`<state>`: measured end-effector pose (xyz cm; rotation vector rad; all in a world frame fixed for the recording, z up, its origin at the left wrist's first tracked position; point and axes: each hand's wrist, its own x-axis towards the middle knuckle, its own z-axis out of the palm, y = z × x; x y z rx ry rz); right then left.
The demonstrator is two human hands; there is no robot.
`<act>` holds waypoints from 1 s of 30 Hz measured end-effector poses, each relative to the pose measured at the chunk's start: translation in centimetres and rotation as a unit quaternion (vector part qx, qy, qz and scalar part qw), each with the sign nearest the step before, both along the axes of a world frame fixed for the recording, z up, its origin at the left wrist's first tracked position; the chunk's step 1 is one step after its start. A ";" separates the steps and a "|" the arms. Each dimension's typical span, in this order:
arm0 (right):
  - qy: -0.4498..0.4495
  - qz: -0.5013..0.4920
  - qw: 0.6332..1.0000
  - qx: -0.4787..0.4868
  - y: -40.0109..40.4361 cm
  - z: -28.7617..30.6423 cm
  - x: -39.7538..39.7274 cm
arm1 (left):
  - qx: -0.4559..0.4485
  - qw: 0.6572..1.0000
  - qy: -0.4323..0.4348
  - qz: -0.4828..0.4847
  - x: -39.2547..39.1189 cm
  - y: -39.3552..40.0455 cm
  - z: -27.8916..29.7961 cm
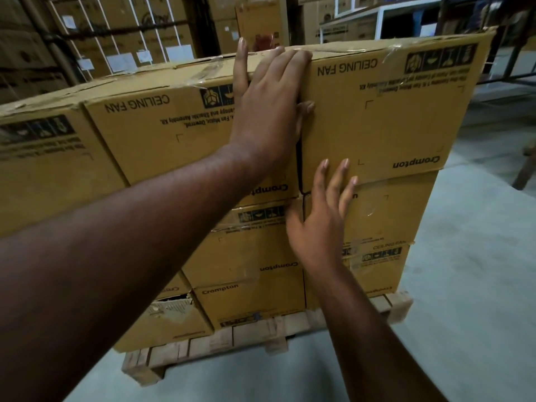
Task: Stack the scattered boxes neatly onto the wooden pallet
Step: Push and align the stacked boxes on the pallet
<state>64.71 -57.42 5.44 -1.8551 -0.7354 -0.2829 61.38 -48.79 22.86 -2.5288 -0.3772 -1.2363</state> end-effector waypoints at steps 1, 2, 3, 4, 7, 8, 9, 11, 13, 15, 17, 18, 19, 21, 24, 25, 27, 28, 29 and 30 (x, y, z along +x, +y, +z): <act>0.000 0.006 1.000 0.000 -0.1 0.0 0.0 | 0.000 1.000 -0.001 0.000 0.0 0.0 0.0; 0.000 0.011 1.000 -0.001 -0.2 0.0 0.0 | 0.000 1.000 -0.002 -0.001 0.0 -0.1 0.0; 0.001 0.016 1.000 -0.003 -0.3 0.0 0.1 | 0.000 1.000 -0.004 -0.003 -0.1 -0.2 0.1; 0.003 0.022 1.000 -0.006 -0.3 0.0 0.2 | 0.000 1.000 -0.006 -0.003 -0.1 -0.2 0.1; 0.005 0.038 0.999 -0.018 -0.5 0.2 0.4 | 0.014 1.000 0.001 0.007 -0.3 -0.3 0.2; 0.003 0.041 0.999 -0.022 -0.5 0.2 0.4 | 0.021 1.000 0.005 0.013 -0.3 -0.3 0.3; 0.001 0.043 0.999 -0.024 -0.6 0.2 0.4 | 0.026 0.999 0.008 0.017 -0.4 -0.3 0.3; 0.001 0.049 0.998 -0.030 -0.8 0.2 0.6 | 0.030 0.999 0.010 0.021 -0.4 -0.4 0.2; 0.004 0.053 0.998 -0.041 -1.1 0.3 1.1 | 0.022 1.000 0.007 0.016 -0.4 -0.5 0.0; 0.002 0.054 0.997 -0.047 -1.4 0.3 1.5 | 0.012 1.000 -0.001 0.009 -0.3 -0.6 -0.2; 0.005 0.056 0.998 -0.042 -1.5 0.4 1.5 | 0.007 1.000 -0.008 0.008 -0.2 -0.5 -0.2; 0.009 0.057 0.998 -0.039 -1.5 0.4 1.4 | 0.005 1.000 -0.010 0.008 -0.2 -0.5 -0.2; 0.013 0.059 0.997 -0.039 -1.5 0.4 1.3 | 0.001 1.000 -0.012 0.008 -0.2 -0.5 -0.2; 0.013 0.057 0.997 -0.054 -1.6 0.6 1.2 | -0.009 1.000 -0.016 0.007 -0.2 -0.5 -0.3; 0.012 0.050 0.996 -0.079 -1.7 0.7 1.2 | -0.022 1.000 -0.019 0.004 -0.2 -0.5 -0.4; 0.009 0.049 0.995 -0.085 -1.8 0.7 1.2 | -0.028 0.999 -0.020 0.003 -0.1 -0.5 -0.4; 0.000 0.052 0.994 -0.097 -1.9 0.5 1.4 | -0.033 0.999 -0.022 0.002 -0.1 -0.5 -0.3; -0.005 0.054 0.993 -0.103 -2.0 0.5 1.5 | -0.034 0.999 -0.022 0.000 0.0 -0.6 -0.4; -0.012 0.055 0.992 -0.110 -2.1 0.4 1.6 | -0.034 0.999 -0.022 -0.002 0.1 -0.6 -0.4; -0.019 0.058 0.991 -0.116 -2.2 0.4 1.7 | -0.035 0.999 -0.023 -0.005 0.1 -0.7 -0.4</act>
